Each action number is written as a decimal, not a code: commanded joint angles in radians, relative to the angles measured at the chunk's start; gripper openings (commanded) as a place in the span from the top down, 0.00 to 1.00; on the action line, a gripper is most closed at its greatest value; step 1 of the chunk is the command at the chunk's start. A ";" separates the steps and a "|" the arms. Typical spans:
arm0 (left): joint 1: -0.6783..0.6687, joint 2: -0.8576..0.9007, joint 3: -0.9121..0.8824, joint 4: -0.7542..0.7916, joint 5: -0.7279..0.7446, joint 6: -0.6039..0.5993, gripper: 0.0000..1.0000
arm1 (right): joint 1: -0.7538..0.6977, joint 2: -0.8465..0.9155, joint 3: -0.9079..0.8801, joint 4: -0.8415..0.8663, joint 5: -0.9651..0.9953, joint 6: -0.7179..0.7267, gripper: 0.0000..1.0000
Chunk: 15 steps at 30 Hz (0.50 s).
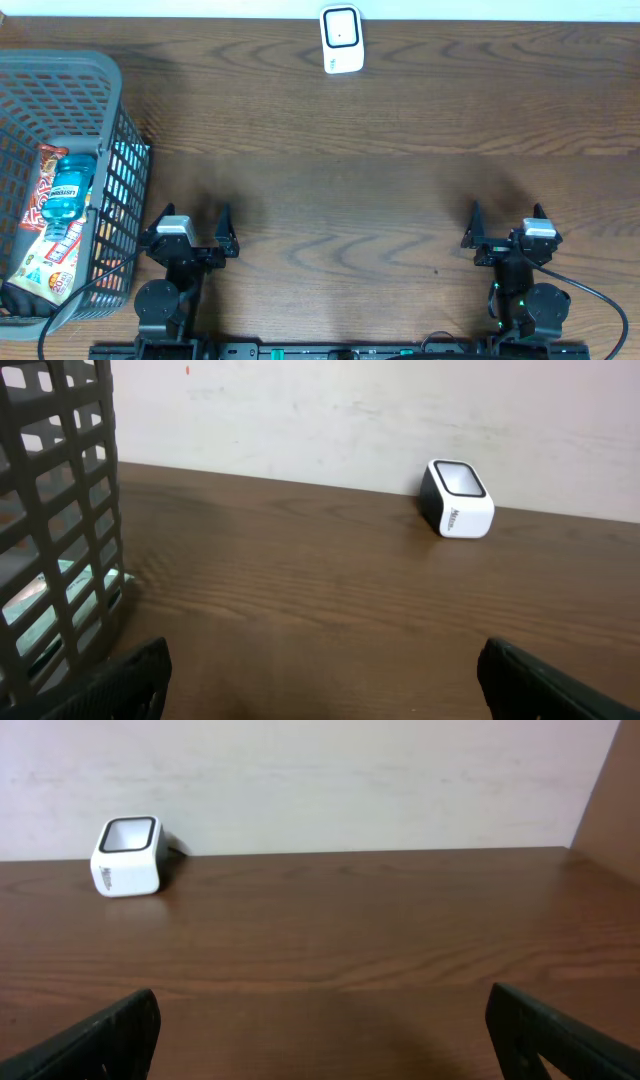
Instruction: Scan the item barcode
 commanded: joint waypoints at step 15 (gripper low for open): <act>-0.004 -0.006 -0.029 -0.014 -0.013 0.001 0.02 | 0.008 -0.005 -0.002 -0.003 -0.005 0.013 0.01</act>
